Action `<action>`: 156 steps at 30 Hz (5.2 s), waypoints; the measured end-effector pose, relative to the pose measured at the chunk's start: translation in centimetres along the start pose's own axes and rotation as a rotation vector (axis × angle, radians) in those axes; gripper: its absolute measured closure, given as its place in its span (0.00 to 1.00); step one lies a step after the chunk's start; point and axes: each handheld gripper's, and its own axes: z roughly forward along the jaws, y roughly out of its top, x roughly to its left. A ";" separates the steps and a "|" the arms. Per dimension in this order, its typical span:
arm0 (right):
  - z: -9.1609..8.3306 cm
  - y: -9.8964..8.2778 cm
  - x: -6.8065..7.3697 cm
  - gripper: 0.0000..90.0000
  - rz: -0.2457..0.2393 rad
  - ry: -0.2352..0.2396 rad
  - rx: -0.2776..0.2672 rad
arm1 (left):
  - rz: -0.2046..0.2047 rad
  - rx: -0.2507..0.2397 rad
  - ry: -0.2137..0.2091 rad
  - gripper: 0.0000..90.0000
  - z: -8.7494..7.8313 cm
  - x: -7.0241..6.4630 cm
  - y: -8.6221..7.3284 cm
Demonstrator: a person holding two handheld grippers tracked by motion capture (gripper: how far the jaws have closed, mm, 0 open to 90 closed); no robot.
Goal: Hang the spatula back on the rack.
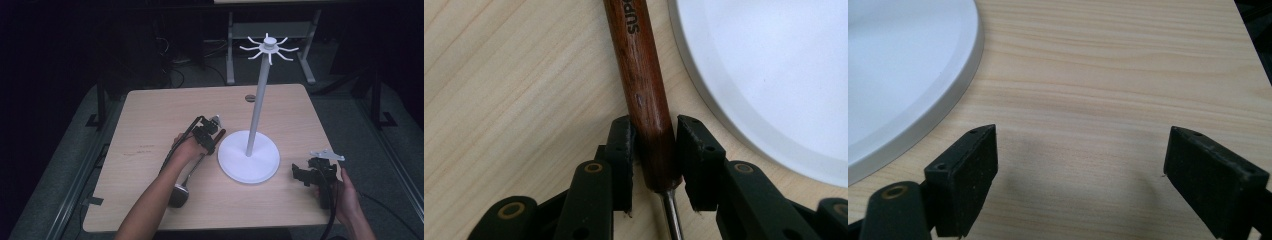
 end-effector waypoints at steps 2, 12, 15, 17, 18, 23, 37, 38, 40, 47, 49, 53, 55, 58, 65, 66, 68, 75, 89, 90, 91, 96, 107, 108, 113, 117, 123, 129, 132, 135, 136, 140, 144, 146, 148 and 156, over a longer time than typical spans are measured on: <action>0.0 0.0 0.0 0.15 0.000 0.001 -0.001 | -0.009 0.001 0.000 0.77 0.0 0.0 0.0; 0.0 0.0 0.0 0.15 0.001 0.001 -0.001 | -0.057 -0.012 0.007 0.80 0.0 0.4 -0.3; 0.0 0.0 0.0 0.15 0.002 0.001 0.000 | -0.055 -0.010 0.012 0.81 -0.1 0.6 -0.4; 0.0 0.0 0.0 0.15 0.001 0.001 -0.001 | -0.056 -0.015 0.012 0.82 -0.1 0.7 -0.4; 0.0 0.0 0.0 0.15 0.002 0.001 -0.002 | -0.056 -0.016 0.013 0.82 -0.1 0.8 -0.5; 0.0 0.0 0.0 0.15 0.002 0.000 -0.001 | -0.055 -0.032 0.005 0.82 -0.3 0.9 -0.7; 0.0 0.0 0.1 0.15 0.001 0.002 -0.002 | -0.029 -0.231 -0.046 0.82 -3.7 1.3 -2.6; 0.0 0.0 0.1 0.15 0.001 0.002 -0.002 | -0.026 -0.246 -0.049 0.82 -3.9 1.4 -2.8; 0.0 0.0 0.1 0.15 0.002 0.001 -0.001 | -0.017 -0.273 -0.053 0.82 -4.6 1.6 -3.4; -0.2 0.0 0.1 0.15 0.002 0.039 -0.022 | -0.023 -0.403 -0.069 0.82 -6.5 2.1 -5.4; -0.3 0.0 0.2 0.15 0.005 0.052 -0.029 | -0.031 -0.434 -0.073 0.82 -6.9 2.2 -5.9; -0.3 0.0 0.3 0.15 0.000 0.057 -0.028 | -0.031 -0.491 -0.082 0.82 -7.8 2.3 -6.8; -0.3 0.0 0.3 0.15 0.000 0.057 -0.028 | -0.025 -0.520 -0.089 0.82 -8.3 2.3 -7.2; -0.3 0.0 0.2 0.15 0.000 0.055 -0.028 | -0.017 -0.567 -0.107 0.82 -9.1 2.3 -7.7; -0.3 -0.1 0.1 0.15 0.003 0.040 -0.025 | 0.022 -0.714 -0.145 0.82 -11.0 2.5 -9.1; -0.3 0.0 0.1 0.15 0.004 0.037 -0.023 | 0.021 -0.724 -0.148 0.82 -11.2 2.4 -9.3; -0.3 0.0 0.1 0.15 0.003 0.037 -0.023 | 0.027 -0.760 -0.151 0.82 -11.7 2.4 -9.6; -0.3 -0.1 0.2 0.15 0.000 0.037 -0.025 | 0.044 -0.863 -0.163 0.82 -13.3 2.5 -10.8; -0.3 -0.1 0.2 0.15 0.002 0.036 -0.024 | 0.085 -0.983 -0.205 0.82 -15.4 2.5 -11.9; -0.3 -0.1 0.2 0.15 0.002 0.036 -0.024 | 0.089 -0.989 -0.208 0.82 -15.6 2.4 -11.8; -0.3 -0.1 0.2 0.15 0.004 0.036 -0.024 | 0.095 -0.993 -0.211 0.82 -15.7 2.3 -11.7; -0.3 0.0 0.1 0.15 0.006 0.034 -0.027 | 0.155 -1.027 -0.221 0.82 -16.4 1.7 -10.9; -0.3 0.0 0.1 0.15 0.008 0.034 -0.026 | 0.238 -1.062 -0.257 0.82 -19.4 0.7 -8.4; -0.4 0.0 0.1 0.15 0.008 0.035 -0.027 | 0.244 -1.065 -0.259 0.82 -19.7 0.6 -8.1; -0.4 0.0 0.1 0.15 0.007 0.035 -0.028 | 0.288 -1.064 -0.257 0.82 -20.8 -0.2 -7.1; -0.4 0.0 0.1 0.15 0.006 0.036 -0.029 | 0.310 -1.075 -0.261 0.82 -21.4 -1.0 -6.5; -0.4 0.0 0.1 0.15 0.007 0.037 -0.029 | 0.346 -1.088 -0.277 0.82 -22.5 -2.2 -5.4; -0.4 0.0 0.1 0.15 0.008 0.037 -0.030 | 0.383 -1.094 -0.286 0.82 -23.3 -3.4 -4.5; -0.4 0.0 0.1 0.15 0.009 0.037 -0.030 | 0.396 -1.096 -0.287 0.82 -23.4 -3.8 -3.9; -0.4 0.0 0.1 0.15 0.009 0.037 -0.030 | 0.401 -1.093 -0.292 0.82 -23.5 -4.2 -3.5; -0.4 0.0 0.1 0.15 0.010 0.037 -0.031 | 0.401 -1.092 -0.295 0.82 -23.5 -4.3 -3.3; -0.4 0.0 0.1 0.15 0.011 0.038 -0.031 | 0.404 -1.087 -0.294 0.82 -23.4 -4.5 -2.8; -0.5 -0.1 0.0 0.15 0.010 0.039 -0.033 | 0.410 -1.086 -0.300 0.82 -23.3 -4.7 -2.4; -0.5 -0.1 0.0 0.15 0.010 0.038 -0.033 | 0.408 -1.086 -0.307 0.82 -23.3 -4.9 -2.3; -0.5 -0.1 0.0 0.15 0.009 0.039 -0.034 | 0.413 -1.083 -0.306 0.82 -23.2 -5.0 -2.2; -0.5 -0.1 0.0 0.15 0.008 0.039 -0.034 | 0.409 -1.068 -0.315 0.82 -22.8 -5.2 -1.4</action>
